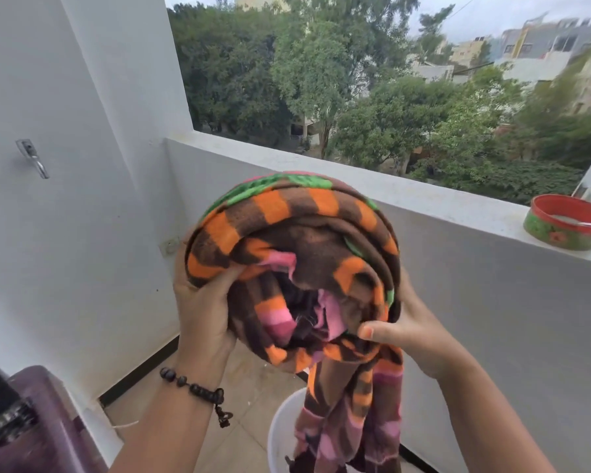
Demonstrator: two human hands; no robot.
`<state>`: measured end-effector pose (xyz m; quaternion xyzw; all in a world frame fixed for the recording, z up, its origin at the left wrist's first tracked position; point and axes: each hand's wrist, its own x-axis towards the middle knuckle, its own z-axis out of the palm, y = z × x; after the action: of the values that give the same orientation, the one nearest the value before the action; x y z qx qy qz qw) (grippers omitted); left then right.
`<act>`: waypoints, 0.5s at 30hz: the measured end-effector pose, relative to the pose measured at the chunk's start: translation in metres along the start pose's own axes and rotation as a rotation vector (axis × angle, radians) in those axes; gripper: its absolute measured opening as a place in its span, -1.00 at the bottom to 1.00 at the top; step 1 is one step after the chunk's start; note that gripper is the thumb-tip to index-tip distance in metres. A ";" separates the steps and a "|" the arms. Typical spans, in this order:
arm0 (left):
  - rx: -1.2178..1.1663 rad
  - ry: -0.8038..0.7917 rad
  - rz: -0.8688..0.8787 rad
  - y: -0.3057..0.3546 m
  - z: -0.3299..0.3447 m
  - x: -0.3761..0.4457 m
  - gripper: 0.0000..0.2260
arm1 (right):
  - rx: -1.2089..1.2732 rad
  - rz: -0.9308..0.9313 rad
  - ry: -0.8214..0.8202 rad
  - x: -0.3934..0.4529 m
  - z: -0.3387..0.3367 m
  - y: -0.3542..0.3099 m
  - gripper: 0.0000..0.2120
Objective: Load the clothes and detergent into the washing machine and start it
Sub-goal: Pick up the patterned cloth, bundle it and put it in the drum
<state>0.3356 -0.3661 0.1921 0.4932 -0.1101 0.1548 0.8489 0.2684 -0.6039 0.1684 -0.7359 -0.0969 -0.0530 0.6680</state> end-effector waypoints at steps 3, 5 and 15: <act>-0.030 -0.023 -0.070 -0.005 0.005 -0.012 -0.09 | 0.137 -0.011 0.148 0.005 0.008 0.004 -0.07; 0.043 -0.093 -0.129 -0.011 0.001 -0.019 -0.08 | 0.193 -0.033 0.266 0.008 0.012 0.008 -0.23; 0.634 -0.529 -0.174 0.017 -0.027 -0.020 0.21 | -0.128 -0.335 0.430 0.015 0.001 0.009 -0.43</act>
<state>0.3117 -0.3374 0.1859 0.7602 -0.2290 -0.0231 0.6075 0.2851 -0.6030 0.1629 -0.7221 -0.0698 -0.3237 0.6074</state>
